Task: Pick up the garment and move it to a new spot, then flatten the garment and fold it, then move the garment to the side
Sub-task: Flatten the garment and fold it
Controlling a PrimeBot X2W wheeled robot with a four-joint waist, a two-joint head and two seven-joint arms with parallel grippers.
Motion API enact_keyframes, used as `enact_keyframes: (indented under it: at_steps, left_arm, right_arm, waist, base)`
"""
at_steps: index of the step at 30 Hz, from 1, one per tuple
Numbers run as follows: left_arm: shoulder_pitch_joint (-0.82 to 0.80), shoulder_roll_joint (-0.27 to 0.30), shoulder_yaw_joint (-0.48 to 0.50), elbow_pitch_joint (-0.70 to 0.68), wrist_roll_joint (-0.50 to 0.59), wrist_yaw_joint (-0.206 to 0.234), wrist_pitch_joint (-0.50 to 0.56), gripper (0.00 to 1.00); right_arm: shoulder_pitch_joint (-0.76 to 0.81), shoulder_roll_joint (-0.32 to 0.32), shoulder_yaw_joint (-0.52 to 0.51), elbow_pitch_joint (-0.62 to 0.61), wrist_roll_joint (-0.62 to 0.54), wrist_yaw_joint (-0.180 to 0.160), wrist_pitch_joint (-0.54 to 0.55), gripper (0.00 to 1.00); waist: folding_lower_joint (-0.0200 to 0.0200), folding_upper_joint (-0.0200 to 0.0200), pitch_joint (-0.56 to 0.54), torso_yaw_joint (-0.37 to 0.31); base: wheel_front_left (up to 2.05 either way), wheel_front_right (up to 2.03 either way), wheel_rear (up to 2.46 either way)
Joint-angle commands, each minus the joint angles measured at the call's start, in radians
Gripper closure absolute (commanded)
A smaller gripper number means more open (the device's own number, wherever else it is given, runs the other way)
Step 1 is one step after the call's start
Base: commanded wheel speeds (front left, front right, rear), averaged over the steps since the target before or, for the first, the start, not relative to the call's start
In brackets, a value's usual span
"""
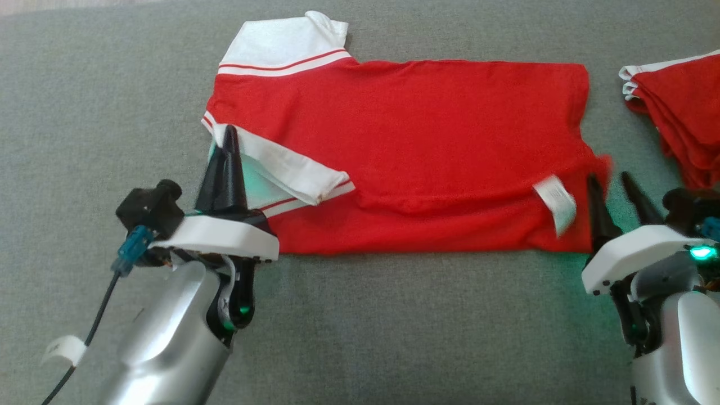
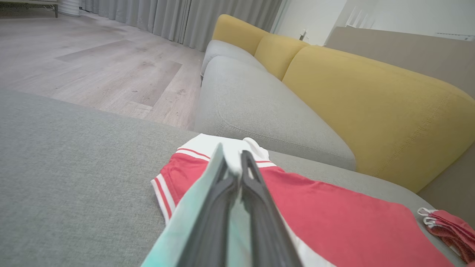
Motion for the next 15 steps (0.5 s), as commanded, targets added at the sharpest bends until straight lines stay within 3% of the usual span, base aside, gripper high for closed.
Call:
enact_keyframes:
  at_steps: [1, 10, 15]
  left_arm:
    - [-0.039, 0.01, 0.062, -0.024, 0.017, -0.007, -0.012, 0.0]
    - [0.061, -0.01, 0.136, -0.12, 0.081, -0.046, -0.014, 0.0]
    - [0.18, 0.024, 0.144, -0.157, 0.074, -0.041, -0.002, 0.0]
  right_arm:
    - [-0.034, -0.009, 0.024, -0.031, 0.006, -0.001, -0.038, 0.0]
    - [0.019, -0.009, 0.002, -0.065, 0.01, -0.001, -0.099, 0.0]
    - [0.085, -0.009, -0.008, -0.107, 0.011, -0.001, -0.108, 0.0]
  waist:
    - [-0.0001, 0.0, 0.001, 0.0]
    - [-0.0001, 0.0, -0.019, 0.006]
    - [-0.0001, 0.0, -0.048, -0.001]
  base:
    - [0.0, 0.0, 0.0]
    - [0.0, 0.0, 0.0]
    - [0.0, 0.0, 0.0]
